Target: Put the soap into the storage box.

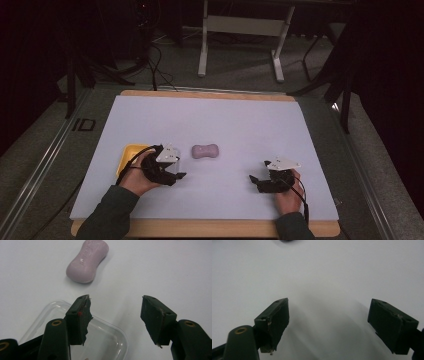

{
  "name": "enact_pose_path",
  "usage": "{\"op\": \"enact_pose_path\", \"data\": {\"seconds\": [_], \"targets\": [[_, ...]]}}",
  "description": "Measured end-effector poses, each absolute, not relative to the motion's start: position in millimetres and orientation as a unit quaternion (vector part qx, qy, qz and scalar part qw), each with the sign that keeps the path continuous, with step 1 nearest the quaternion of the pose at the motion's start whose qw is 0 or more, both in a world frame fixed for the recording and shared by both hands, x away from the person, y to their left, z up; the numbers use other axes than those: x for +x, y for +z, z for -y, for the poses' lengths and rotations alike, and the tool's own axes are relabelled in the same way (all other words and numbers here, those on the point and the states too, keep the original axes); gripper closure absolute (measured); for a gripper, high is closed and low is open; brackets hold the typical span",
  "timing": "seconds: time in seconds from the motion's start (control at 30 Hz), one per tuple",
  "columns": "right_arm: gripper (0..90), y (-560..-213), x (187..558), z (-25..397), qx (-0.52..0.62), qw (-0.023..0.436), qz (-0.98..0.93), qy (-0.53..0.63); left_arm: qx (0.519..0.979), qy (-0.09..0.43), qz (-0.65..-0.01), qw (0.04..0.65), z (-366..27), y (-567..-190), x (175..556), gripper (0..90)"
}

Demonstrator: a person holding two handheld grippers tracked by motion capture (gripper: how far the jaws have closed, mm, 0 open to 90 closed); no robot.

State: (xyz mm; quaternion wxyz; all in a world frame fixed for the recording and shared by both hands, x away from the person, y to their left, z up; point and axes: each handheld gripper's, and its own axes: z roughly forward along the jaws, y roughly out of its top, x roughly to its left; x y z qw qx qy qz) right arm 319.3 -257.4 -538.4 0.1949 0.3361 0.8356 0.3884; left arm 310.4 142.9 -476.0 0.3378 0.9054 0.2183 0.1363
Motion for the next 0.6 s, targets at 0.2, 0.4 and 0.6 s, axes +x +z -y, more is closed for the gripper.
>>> {"op": "enact_pose_path", "data": {"seconds": [0.2,0.4,0.6], "targets": [[17.1,-539,319,256,0.33,0.197,-0.839,0.385,0.907,0.134,-0.216,0.337,-143,-470,317,41.4],[17.1,-538,319,257,0.33,0.196,-0.839,0.385,0.908,0.135,-0.215,0.333,-142,-467,322,41.3],[17.1,-538,319,257,0.33,0.196,-0.839,0.385,0.91,0.138,-0.213,0.327,-140,-464,329,41.0]]}}
